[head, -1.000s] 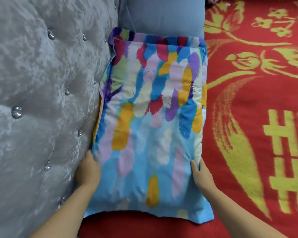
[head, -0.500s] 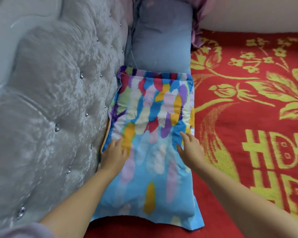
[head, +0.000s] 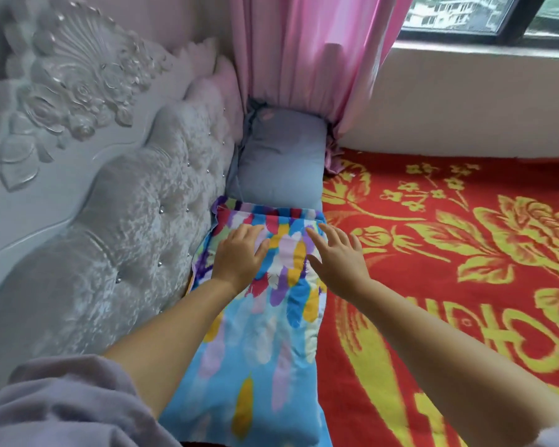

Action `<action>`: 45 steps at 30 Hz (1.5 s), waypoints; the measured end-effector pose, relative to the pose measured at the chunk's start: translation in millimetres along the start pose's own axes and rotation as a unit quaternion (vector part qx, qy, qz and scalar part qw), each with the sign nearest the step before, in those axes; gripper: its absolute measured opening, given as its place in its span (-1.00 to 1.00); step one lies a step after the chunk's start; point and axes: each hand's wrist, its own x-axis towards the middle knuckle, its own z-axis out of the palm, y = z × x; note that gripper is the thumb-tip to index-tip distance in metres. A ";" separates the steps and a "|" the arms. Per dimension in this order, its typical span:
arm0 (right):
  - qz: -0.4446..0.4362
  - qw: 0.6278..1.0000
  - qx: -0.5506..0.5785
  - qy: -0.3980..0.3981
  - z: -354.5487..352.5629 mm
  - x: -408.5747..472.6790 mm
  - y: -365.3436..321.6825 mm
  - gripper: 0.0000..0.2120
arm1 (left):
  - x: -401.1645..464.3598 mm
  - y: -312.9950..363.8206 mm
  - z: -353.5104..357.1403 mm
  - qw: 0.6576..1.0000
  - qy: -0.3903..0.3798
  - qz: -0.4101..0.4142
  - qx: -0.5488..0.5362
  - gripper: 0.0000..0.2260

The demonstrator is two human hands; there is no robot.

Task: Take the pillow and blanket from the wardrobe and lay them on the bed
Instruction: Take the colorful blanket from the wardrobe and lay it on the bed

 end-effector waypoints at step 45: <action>-0.487 0.871 0.017 -0.060 -142.9 -391.6 75.7 -0.48 | -529.9 389.0 -59.5 0.839 0.246 -0.458 0.159 -0.69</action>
